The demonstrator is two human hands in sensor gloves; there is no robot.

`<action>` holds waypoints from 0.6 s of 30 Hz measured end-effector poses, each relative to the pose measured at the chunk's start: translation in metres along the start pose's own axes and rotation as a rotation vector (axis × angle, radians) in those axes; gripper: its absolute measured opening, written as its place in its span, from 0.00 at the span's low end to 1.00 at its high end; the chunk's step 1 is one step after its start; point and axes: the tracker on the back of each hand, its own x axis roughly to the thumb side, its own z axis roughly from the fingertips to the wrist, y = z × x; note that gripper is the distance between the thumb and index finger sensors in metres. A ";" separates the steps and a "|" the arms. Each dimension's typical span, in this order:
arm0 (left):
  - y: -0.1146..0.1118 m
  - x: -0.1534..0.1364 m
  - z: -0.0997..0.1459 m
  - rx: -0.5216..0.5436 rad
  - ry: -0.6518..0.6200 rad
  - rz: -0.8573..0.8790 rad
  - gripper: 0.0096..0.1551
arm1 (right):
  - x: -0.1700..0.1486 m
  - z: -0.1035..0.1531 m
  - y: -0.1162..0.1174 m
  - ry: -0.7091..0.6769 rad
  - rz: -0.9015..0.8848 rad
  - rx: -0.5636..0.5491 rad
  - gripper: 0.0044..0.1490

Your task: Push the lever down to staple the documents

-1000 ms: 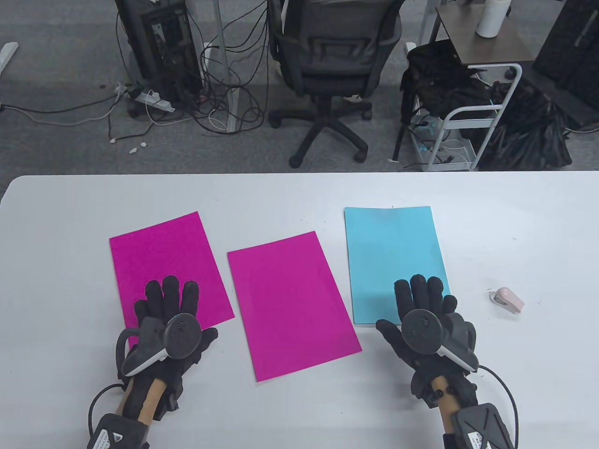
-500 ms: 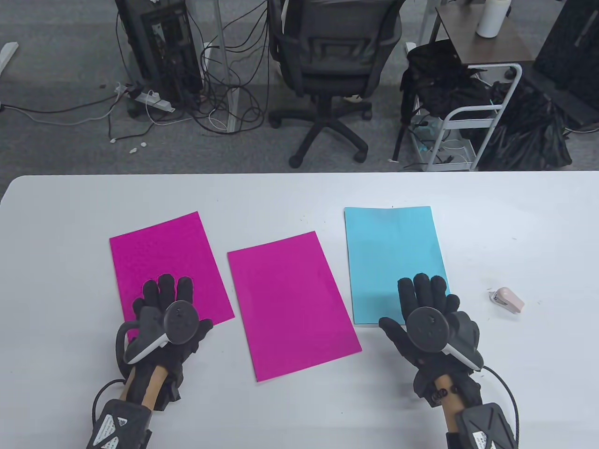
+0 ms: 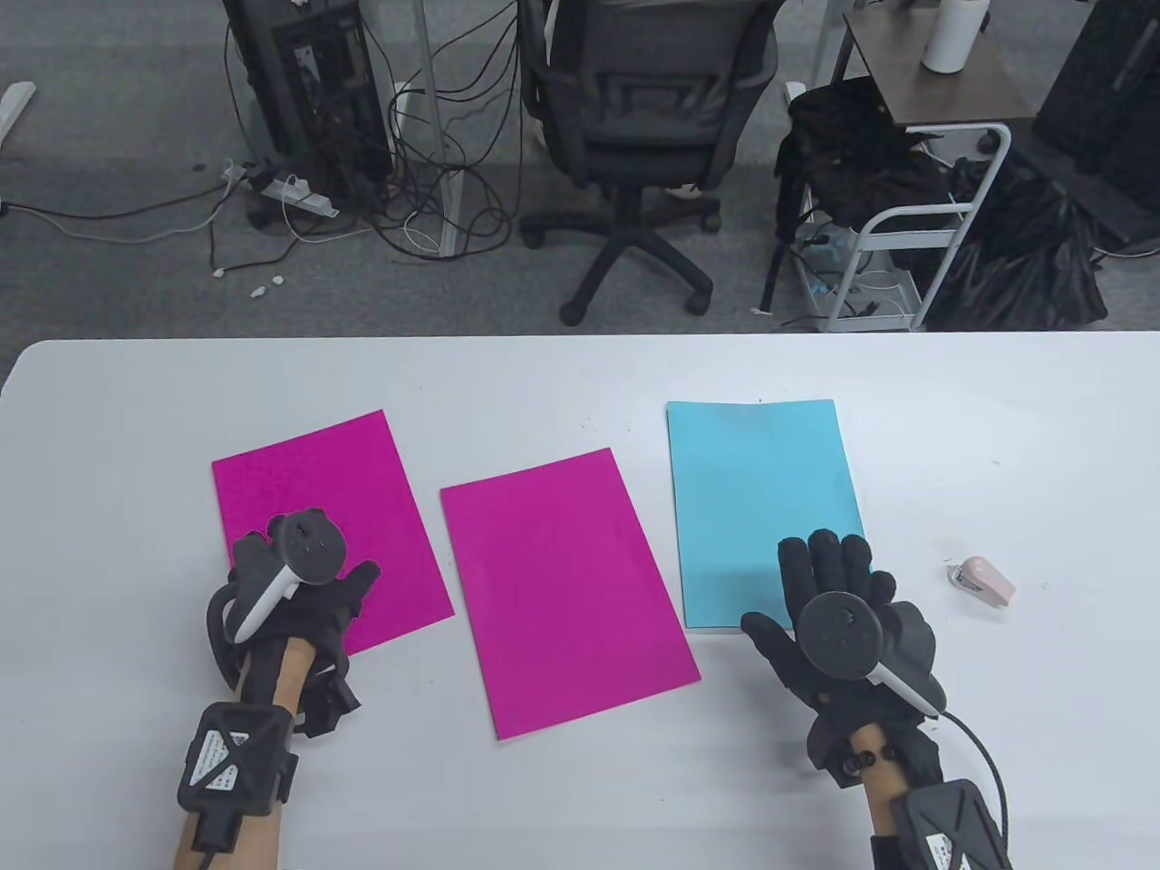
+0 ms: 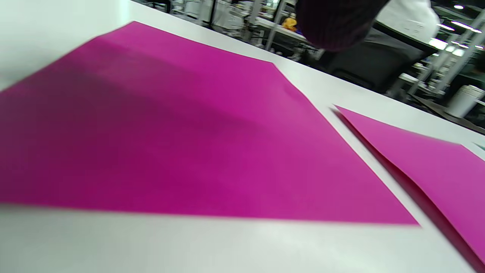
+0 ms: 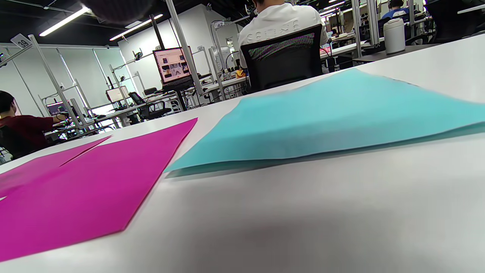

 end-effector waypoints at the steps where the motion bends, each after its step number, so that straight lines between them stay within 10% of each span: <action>1: 0.003 -0.004 -0.004 0.002 0.027 0.026 0.53 | 0.000 0.000 0.000 0.001 0.000 0.000 0.58; 18: 0.004 -0.052 -0.059 -0.048 0.407 0.111 0.55 | -0.008 -0.004 0.002 0.029 0.003 0.019 0.58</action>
